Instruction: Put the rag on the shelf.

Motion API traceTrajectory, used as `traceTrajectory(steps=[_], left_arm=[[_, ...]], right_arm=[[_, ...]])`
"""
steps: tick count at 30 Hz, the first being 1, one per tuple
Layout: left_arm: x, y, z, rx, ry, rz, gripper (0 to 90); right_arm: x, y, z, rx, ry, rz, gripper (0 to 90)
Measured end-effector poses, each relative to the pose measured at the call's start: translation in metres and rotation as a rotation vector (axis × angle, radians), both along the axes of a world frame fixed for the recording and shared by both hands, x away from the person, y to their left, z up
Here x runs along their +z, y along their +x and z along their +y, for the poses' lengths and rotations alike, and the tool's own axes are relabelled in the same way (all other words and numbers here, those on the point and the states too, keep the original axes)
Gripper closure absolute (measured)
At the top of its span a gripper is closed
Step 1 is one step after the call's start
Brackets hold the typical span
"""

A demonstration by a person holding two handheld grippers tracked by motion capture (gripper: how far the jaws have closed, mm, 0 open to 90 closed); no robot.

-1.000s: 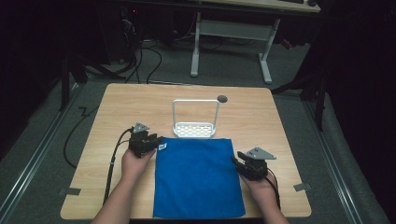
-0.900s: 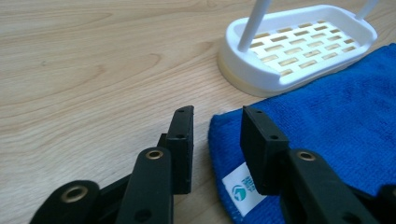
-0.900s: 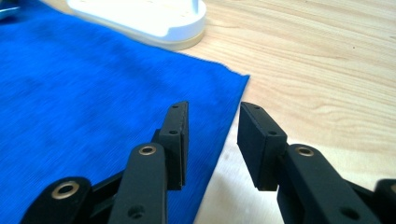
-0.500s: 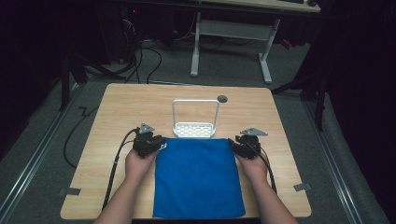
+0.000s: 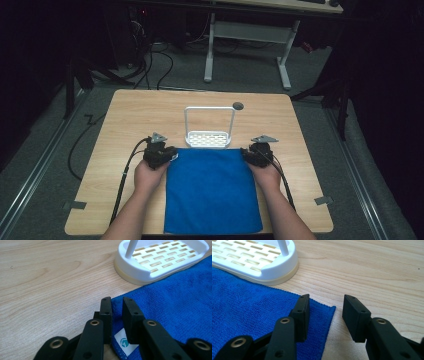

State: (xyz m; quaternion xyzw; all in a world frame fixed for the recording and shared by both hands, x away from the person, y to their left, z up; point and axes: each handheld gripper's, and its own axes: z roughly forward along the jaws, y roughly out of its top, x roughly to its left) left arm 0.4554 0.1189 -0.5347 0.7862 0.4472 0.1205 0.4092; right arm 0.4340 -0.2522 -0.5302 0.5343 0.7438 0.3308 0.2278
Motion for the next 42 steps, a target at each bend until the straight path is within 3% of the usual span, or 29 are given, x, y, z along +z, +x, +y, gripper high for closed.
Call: traceTrajectory(steps=[8, 9, 12, 14, 17, 20, 21, 22, 25, 28, 29, 31, 35, 42], left_arm=[[0.0, -0.001, -0.001, -0.013, 0.01, -0.003, 87.4], [0.0, -0.002, -0.002, -0.019, 0.014, -0.004, 87.7], [0.001, -0.003, -0.001, -0.021, 0.014, -0.021, 88.6], [0.001, -0.004, 0.0, -0.016, 0.005, -0.03, 89.0], [0.004, -0.007, 0.005, -0.02, -0.031, -0.066, 89.1], [0.005, -0.008, 0.006, -0.022, -0.035, -0.074, 89.1], [0.006, -0.01, 0.007, -0.025, -0.033, -0.084, 89.1], [0.007, -0.011, 0.008, -0.025, -0.035, -0.088, 89.1], [0.009, -0.015, 0.01, -0.019, -0.06, -0.098, 89.1], [0.012, -0.019, 0.01, -0.023, -0.058, -0.111, 89.0], [0.015, -0.026, 0.009, -0.029, -0.062, -0.139, 89.0], [0.017, -0.031, 0.009, -0.026, -0.072, -0.149, 88.9], [0.025, -0.042, 0.012, -0.009, -0.097, -0.182, 88.7], [0.039, -0.052, 0.015, -0.002, -0.117, -0.241, 88.6]], right_arm=[[-0.001, -0.004, 0.005, 0.021, -0.026, -0.016, 72.6], [-0.001, -0.005, 0.007, 0.032, -0.025, -0.017, 79.3], [0.0, -0.005, 0.009, 0.049, -0.034, -0.012, 87.1], [0.001, -0.006, 0.009, 0.05, -0.036, -0.016, 87.4], [0.009, -0.011, 0.006, 0.052, 0.002, -0.059, 87.6], [0.015, -0.016, 0.005, 0.056, 0.013, -0.085, 87.6], [0.02, -0.023, 0.006, 0.06, 0.009, -0.128, 87.7], [0.021, -0.026, 0.007, 0.066, 0.011, -0.142, 87.7], [0.023, -0.033, 0.01, 0.081, 0.011, -0.172, 87.6], [0.023, -0.037, 0.01, 0.088, 0.019, -0.191, 87.6], [0.024, -0.043, 0.009, 0.089, 0.056, -0.209, 87.6], [0.022, -0.049, 0.006, 0.087, 0.097, -0.225, 87.6], [0.021, -0.054, -0.003, 0.077, 0.156, -0.215, 87.6], [0.035, -0.063, -0.007, 0.081, 0.184, -0.264, 87.6]])
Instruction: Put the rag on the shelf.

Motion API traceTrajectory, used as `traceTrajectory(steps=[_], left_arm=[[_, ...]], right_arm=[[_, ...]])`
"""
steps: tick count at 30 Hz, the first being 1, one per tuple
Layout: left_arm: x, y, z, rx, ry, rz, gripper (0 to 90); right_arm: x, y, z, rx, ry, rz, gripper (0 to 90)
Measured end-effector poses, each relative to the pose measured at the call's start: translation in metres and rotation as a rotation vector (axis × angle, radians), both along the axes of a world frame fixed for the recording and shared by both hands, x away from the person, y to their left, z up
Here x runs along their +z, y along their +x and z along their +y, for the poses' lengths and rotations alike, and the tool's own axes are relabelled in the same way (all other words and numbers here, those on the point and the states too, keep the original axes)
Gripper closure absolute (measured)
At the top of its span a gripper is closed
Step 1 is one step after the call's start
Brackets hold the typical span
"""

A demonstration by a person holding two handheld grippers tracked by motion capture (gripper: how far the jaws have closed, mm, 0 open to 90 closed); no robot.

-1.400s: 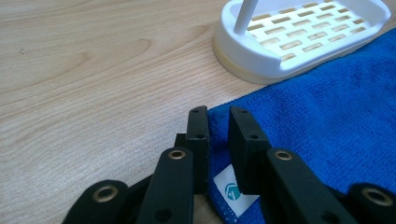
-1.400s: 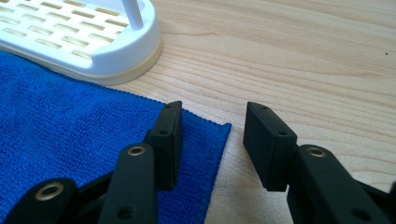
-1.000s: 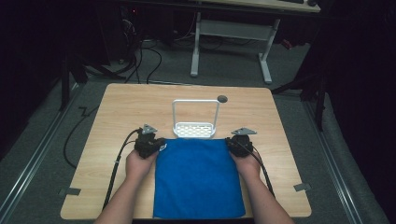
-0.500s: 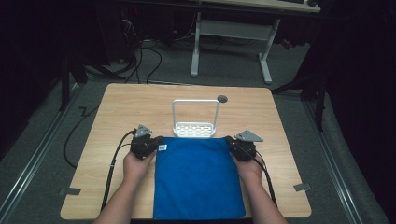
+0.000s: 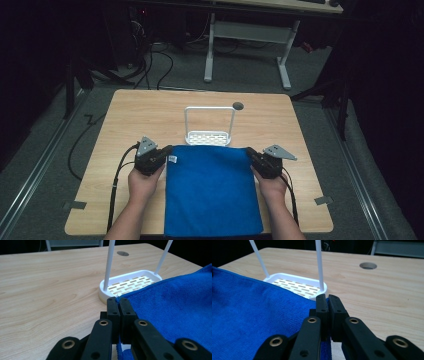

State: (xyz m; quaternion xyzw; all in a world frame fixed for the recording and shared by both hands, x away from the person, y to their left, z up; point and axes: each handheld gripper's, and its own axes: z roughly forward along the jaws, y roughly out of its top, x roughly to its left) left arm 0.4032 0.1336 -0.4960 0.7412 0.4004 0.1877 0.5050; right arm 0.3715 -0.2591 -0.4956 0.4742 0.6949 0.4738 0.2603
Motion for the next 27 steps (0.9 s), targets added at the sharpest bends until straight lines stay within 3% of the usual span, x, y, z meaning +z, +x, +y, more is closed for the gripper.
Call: traceTrajectory(steps=[7, 16, 24, 27], left_arm=[[0.009, -0.006, 0.003, 0.012, -0.035, -0.054, 88.5], [0.018, -0.011, 0.009, 0.021, -0.065, -0.089, 88.5], [0.036, -0.02, 0.009, 0.012, -0.079, -0.15, 88.6], [0.046, -0.025, 0.011, 0.012, -0.105, -0.182, 88.6]], right_arm=[[0.015, -0.008, 0.002, 0.018, 0.01, -0.047, 87.6], [0.032, -0.017, 0.002, 0.02, 0.033, -0.105, 87.6], [0.047, -0.026, 0.005, 0.03, 0.044, -0.16, 87.5], [0.054, -0.031, 0.006, 0.031, 0.044, -0.189, 87.6]])
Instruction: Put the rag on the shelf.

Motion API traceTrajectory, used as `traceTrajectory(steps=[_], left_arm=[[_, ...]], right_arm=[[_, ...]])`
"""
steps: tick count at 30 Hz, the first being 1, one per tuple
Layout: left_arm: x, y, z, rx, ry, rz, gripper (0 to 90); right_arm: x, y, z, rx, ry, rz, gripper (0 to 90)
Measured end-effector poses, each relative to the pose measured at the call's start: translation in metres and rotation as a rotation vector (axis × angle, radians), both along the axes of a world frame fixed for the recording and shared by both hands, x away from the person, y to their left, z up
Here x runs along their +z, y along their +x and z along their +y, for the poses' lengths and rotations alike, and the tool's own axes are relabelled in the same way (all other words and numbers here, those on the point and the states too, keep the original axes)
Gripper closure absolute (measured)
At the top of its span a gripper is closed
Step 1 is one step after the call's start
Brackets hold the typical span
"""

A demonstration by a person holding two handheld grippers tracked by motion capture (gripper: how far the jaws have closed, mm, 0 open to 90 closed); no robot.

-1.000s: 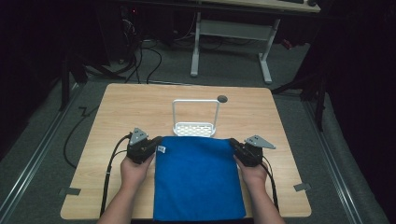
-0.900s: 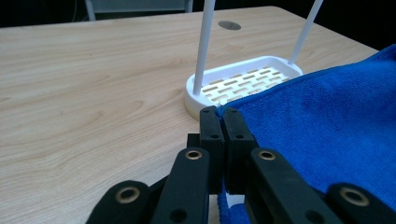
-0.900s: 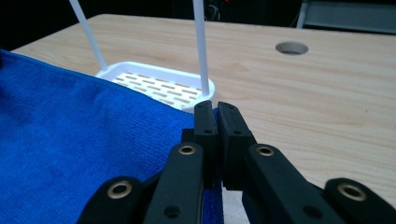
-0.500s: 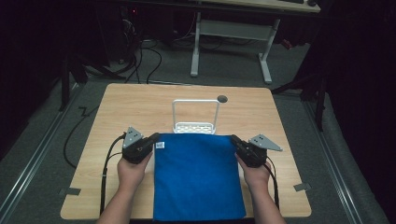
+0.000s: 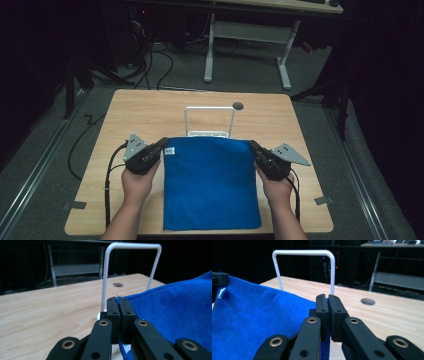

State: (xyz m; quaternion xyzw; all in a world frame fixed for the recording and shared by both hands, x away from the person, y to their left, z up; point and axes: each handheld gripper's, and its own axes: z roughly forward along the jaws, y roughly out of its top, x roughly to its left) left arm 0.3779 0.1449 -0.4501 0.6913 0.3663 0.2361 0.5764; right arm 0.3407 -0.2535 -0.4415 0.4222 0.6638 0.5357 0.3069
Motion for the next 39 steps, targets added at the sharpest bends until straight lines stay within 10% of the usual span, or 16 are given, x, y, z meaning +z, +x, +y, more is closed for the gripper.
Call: traceTrajectory(steps=[11, 39], left_arm=[[0.028, -0.011, -0.001, -0.005, -0.008, -0.081, 88.6], [0.089, 0.012, -0.014, 0.015, -0.024, -0.202, 88.8]], right_arm=[[0.034, -0.015, 0.002, 0.007, 0.008, -0.122, 87.6], [0.084, 0.004, -0.013, -0.042, 0.028, -0.211, 87.7]])
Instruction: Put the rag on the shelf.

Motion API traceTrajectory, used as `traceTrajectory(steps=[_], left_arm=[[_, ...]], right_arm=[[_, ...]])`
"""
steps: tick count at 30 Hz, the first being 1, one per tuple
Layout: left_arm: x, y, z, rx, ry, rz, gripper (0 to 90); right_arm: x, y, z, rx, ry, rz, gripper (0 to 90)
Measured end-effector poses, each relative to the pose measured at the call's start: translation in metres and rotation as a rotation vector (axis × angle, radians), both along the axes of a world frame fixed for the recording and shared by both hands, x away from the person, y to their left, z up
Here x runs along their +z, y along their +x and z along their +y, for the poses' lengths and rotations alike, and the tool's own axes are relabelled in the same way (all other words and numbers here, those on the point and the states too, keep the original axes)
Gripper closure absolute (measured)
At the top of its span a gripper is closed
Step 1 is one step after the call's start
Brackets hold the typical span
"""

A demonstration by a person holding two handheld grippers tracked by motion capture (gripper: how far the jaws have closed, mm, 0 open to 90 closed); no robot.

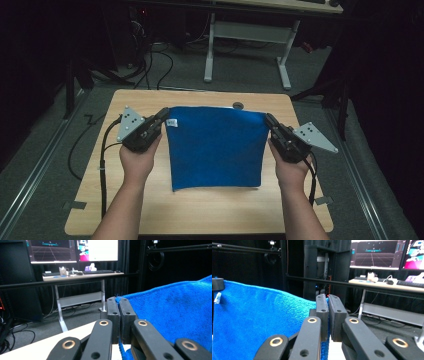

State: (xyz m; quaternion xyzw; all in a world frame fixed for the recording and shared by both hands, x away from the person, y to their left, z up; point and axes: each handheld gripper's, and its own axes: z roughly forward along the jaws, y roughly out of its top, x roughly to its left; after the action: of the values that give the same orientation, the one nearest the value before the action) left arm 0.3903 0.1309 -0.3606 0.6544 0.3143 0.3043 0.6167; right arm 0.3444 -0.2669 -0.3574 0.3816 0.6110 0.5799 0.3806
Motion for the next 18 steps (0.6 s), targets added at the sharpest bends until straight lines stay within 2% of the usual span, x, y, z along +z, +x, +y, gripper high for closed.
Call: traceTrajectory(steps=[8, 11, 15, 18], left_arm=[[0.018, 0.005, 0.0, 0.021, -0.025, -0.046, 88.9], [0.022, 0.007, 0.0, 0.022, -0.034, -0.05, 88.9], [0.03, 0.012, -0.003, 0.029, -0.025, -0.059, 88.9], [0.038, 0.023, -0.005, 0.043, -0.013, -0.056, 88.9]], right_arm=[[0.014, 0.003, 0.007, -0.005, 0.002, -0.042, 87.7], [0.017, 0.005, 0.009, -0.008, 0.004, -0.051, 87.7], [0.026, 0.011, 0.011, -0.013, 0.005, -0.058, 87.7], [0.032, 0.016, 0.011, -0.021, 0.008, -0.059, 87.7]])
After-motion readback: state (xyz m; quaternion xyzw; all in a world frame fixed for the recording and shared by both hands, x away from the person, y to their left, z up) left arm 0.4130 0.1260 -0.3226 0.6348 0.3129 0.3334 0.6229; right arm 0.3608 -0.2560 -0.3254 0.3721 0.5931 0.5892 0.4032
